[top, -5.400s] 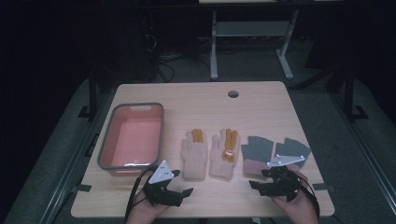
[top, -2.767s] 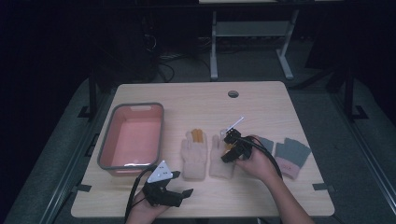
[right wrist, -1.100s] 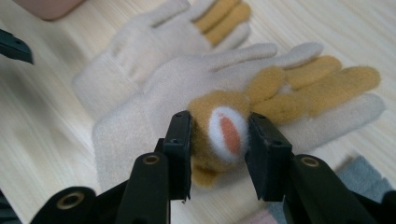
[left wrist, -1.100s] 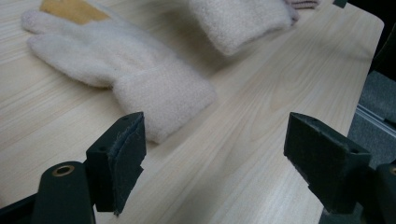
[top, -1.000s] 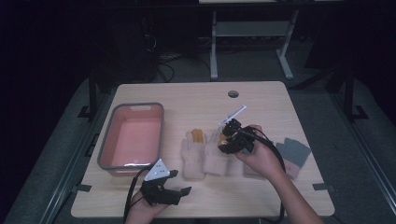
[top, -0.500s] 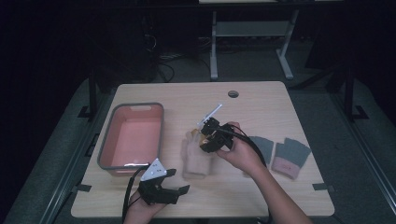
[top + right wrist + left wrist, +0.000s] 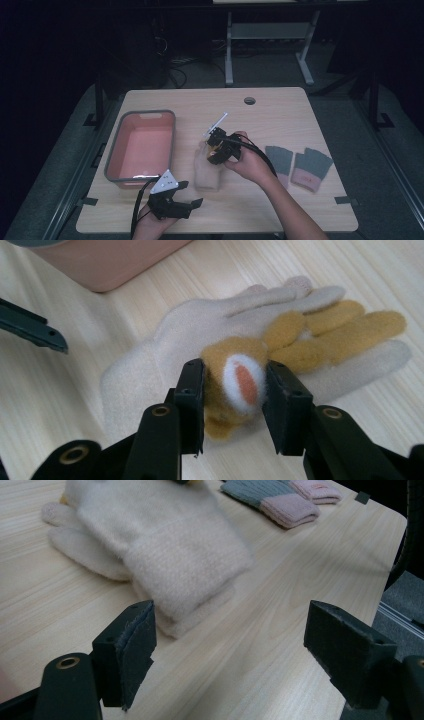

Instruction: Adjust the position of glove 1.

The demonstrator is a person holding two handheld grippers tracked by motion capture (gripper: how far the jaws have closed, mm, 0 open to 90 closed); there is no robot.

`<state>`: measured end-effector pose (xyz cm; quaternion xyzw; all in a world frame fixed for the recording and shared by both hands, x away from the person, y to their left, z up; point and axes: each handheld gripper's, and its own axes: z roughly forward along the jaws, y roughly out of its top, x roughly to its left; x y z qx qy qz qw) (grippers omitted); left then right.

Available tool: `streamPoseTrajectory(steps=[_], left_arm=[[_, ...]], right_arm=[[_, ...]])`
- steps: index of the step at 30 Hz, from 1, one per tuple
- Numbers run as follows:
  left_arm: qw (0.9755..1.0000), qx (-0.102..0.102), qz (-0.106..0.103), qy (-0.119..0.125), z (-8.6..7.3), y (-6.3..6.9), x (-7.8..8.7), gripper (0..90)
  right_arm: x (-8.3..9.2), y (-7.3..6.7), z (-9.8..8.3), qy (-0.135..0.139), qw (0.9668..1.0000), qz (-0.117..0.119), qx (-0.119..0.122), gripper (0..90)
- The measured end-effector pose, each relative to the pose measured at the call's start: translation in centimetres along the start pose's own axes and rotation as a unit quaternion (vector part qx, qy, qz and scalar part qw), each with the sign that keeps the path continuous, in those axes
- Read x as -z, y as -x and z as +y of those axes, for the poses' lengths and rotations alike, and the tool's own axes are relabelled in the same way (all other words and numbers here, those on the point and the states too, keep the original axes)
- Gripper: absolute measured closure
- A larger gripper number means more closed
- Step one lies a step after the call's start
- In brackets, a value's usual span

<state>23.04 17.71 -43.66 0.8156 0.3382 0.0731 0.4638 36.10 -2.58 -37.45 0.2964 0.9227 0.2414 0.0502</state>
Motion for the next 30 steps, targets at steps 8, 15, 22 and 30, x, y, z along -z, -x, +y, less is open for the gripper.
streamPoseTrajectory(steps=[8, 15, 22, 30], left_arm=[[1.0000, -0.006, 0.002, -0.003, 0.0, -0.2, 0.0, 21.1], [1.0000, 0.001, 0.000, 0.000, 0.0, -0.1, -0.1, 21.1], [1.0000, -0.001, -0.001, 0.000, 0.0, -0.1, -0.2, 21.1], [1.0000, 0.000, -0.001, -0.001, 0.0, 0.0, -0.1, 21.1]], right_arm=[[-2.1, 0.2, -0.3, -0.014, 0.9999, 0.001, -0.003, 62.1], [-3.1, 0.6, -0.7, -0.026, 0.9996, 0.003, -0.011, 60.5], [-4.0, 0.8, -1.2, -0.027, 0.9995, 0.006, -0.017, 58.6], [-3.6, 0.8, -1.3, -0.021, 0.9995, 0.011, -0.022, 48.5]])
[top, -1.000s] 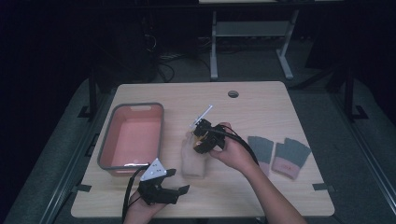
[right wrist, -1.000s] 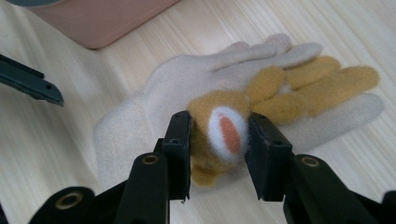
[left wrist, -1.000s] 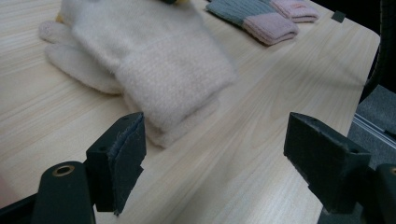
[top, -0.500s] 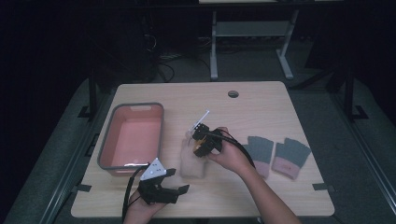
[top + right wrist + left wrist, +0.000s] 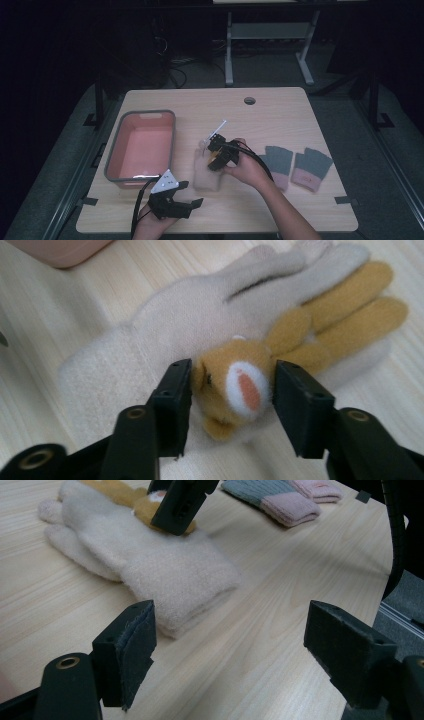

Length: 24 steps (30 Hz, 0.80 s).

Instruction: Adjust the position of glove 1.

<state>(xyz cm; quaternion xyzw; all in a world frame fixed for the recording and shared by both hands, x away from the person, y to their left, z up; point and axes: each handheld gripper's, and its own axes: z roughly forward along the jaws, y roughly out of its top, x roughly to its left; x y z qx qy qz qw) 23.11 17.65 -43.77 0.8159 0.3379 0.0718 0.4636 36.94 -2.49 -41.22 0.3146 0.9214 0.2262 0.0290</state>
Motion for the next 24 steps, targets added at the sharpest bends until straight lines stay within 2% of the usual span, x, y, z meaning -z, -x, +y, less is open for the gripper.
streamPoseTrajectory(steps=[5, 8, 13, 20, 24], left_arm=[[1.0000, -0.002, 0.000, 0.001, 0.0, 0.0, 0.0, 21.1], [1.0000, -0.001, 0.000, 0.002, 0.0, 0.0, 0.0, 21.1], [1.0000, -0.005, 0.000, 0.000, 0.0, 0.1, -0.1, 21.1], [1.0000, -0.001, 0.000, -0.002, 0.0, 0.1, -0.1, 21.1], [1.0000, -0.001, 0.000, -0.003, 0.0, 0.1, -0.1, 21.1]], right_arm=[[0.6, -0.2, 0.3, 0.014, 0.9999, -0.001, 0.002, 46.5], [0.9, -0.5, 0.8, 0.021, 0.9998, -0.006, 0.003, 47.8], [1.0, -0.7, 1.1, 0.033, 0.9995, 0.000, 0.004, 49.5], [0.3, -1.3, 2.0, 0.027, 0.9995, 0.013, 0.012, 53.0], [-0.4, -1.8, 2.6, 0.023, 0.9994, 0.007, 0.025, 52.0]])
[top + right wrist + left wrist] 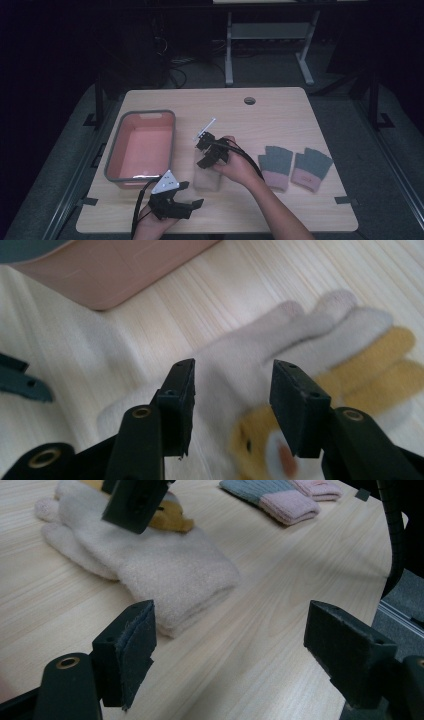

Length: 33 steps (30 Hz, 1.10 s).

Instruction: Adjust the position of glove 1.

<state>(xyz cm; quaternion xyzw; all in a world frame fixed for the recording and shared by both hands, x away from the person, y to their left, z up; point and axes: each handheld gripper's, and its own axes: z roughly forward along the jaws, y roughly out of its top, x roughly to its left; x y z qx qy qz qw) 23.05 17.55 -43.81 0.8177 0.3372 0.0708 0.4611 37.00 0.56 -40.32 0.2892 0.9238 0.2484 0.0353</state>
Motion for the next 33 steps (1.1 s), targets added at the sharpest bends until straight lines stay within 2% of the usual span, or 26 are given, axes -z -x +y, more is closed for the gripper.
streamPoseTrajectory(steps=[5, 6, 8, 9, 13, 23, 33], left_arm=[[1.0000, 0.001, 0.000, 0.000, 0.0, 0.0, 0.1, 21.1], [1.0000, -0.001, 0.001, 0.000, 0.0, -0.1, 0.1, 21.1], [1.0000, -0.002, 0.001, 0.000, 0.0, -0.1, 0.1, 21.1], [1.0000, -0.001, 0.000, 0.000, 0.0, -0.1, 0.1, 21.1], [1.0000, -0.001, 0.000, -0.001, 0.0, -0.1, 0.1, 21.1], [1.0000, 0.001, -0.004, -0.003, 0.0, 0.1, -0.1, 21.1], [1.0000, 0.005, -0.005, -0.005, 0.0, 0.0, -0.4, 21.1]], right_arm=[[-0.8, -0.3, 0.6, -0.002, 0.9999, -0.005, 0.009, 49.4], [-1.3, -0.5, 0.7, -0.008, 0.9997, -0.011, 0.018, 47.7], [-1.5, -0.6, 0.7, -0.014, 0.9996, -0.012, 0.020, 46.9], [-2.1, -0.7, 0.7, -0.025, 0.9988, -0.024, 0.033, 46.2], [-2.4, -0.8, 0.5, -0.028, 0.9984, -0.029, 0.040, 46.8], [-1.7, -0.2, -0.8, -0.037, 0.9976, -0.032, 0.049, 47.7], [-0.9, 0.4, -2.2, -0.036, 0.9983, -0.028, 0.037, 47.7]])
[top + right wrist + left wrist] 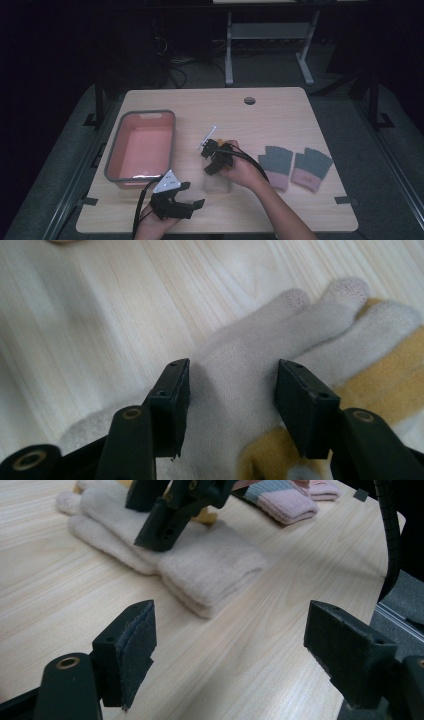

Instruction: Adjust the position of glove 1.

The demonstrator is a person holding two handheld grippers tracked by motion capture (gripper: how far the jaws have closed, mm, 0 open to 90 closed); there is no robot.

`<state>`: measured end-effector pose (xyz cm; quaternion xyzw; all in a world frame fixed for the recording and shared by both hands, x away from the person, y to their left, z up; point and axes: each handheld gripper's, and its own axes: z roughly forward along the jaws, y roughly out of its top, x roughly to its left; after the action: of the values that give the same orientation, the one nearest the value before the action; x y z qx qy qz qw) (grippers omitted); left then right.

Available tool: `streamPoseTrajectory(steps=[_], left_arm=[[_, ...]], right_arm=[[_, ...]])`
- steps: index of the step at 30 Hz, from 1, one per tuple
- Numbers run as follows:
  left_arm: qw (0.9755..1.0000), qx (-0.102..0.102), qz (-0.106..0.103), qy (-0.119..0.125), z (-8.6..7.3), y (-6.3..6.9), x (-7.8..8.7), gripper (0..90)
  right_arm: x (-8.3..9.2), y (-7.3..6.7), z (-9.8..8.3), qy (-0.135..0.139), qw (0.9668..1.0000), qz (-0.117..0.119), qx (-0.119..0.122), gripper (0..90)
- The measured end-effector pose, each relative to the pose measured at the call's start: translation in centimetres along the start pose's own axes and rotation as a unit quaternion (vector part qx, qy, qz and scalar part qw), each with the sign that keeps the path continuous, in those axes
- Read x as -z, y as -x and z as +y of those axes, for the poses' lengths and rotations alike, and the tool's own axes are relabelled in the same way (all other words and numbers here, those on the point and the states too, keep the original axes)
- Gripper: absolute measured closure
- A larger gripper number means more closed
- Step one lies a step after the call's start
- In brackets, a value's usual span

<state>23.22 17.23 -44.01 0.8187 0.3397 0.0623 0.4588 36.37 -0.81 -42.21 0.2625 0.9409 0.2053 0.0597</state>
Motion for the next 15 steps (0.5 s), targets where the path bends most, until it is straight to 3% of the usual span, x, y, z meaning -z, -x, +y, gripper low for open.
streamPoseTrajectory(steps=[9, 15], left_arm=[[1.0000, 0.004, -0.001, -0.005, 0.1, 0.1, -0.2, 21.1], [1.0000, 0.010, 0.000, -0.002, 0.4, 0.1, -0.6, 21.1]], right_arm=[[0.4, 0.3, -1.0, 0.003, 0.9999, -0.001, -0.014, 46.5], [1.5, 0.6, -1.3, 0.034, 0.9983, 0.015, -0.044, 42.5]])
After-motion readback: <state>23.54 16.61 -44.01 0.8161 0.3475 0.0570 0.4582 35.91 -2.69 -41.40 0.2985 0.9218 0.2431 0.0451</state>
